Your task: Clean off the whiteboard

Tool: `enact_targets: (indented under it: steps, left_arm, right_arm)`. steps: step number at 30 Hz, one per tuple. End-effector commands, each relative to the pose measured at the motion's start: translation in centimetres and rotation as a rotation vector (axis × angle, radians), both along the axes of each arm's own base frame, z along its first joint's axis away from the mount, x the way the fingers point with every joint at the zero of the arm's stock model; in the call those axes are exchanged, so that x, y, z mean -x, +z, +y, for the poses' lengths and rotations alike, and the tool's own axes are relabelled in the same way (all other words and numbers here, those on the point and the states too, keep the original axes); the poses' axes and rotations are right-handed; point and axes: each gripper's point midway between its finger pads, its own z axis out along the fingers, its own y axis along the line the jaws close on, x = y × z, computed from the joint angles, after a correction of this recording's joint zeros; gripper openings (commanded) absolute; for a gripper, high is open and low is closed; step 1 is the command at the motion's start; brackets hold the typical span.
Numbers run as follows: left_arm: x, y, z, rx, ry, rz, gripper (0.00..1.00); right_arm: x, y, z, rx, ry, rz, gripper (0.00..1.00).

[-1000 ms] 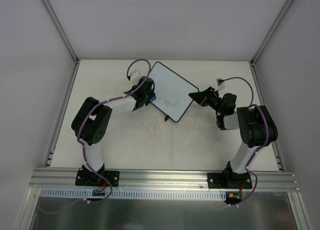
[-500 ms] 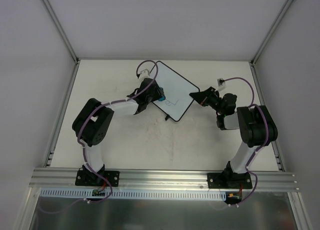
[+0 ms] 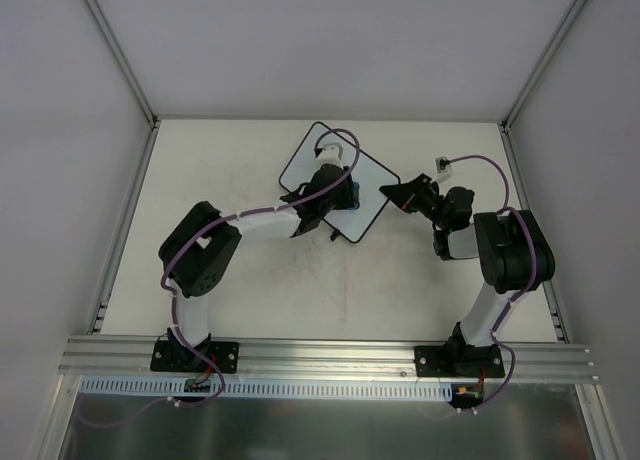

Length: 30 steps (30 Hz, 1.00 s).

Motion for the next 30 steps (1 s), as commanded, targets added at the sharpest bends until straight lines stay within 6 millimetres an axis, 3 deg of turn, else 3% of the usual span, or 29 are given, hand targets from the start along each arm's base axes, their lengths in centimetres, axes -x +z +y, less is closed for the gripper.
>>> enact_targets:
  steps: [1, 6, 12, 16, 25, 30]
  left_arm:
    - [4.0, -4.9, -2.9, -0.125, -0.197, 0.089, 0.0]
    - [5.1, -4.2, -4.8, -0.176, -0.279, 0.039, 0.0]
    - [4.9, -5.3, -3.6, -0.201, -0.216, 0.064, 0.0]
    - [4.3, -6.3, -1.4, -0.189, -0.121, 0.106, 0.0]
    - [3.5, -10.6, 4.3, -0.044, 0.073, 0.349, 0.0]
    - [3.7, -13.2, 8.0, -0.057, 0.201, 0.448, 0.0]
  right_arm:
    - [0.0, 1.0, 1.2, 0.017, 0.045, -0.065, 0.06]
    - [0.0, 1.0, 1.2, 0.016, 0.047, -0.067, 0.06]
    - [0.0, 0.9, 1.1, 0.016, 0.044, -0.063, 0.06]
    - [0.0, 1.0, 1.2, 0.017, 0.045, -0.065, 0.06]
    - [0.0, 0.9, 1.1, 0.017, 0.044, -0.064, 0.06]
    - [0.0, 0.9, 1.1, 0.016, 0.044, -0.063, 0.06]
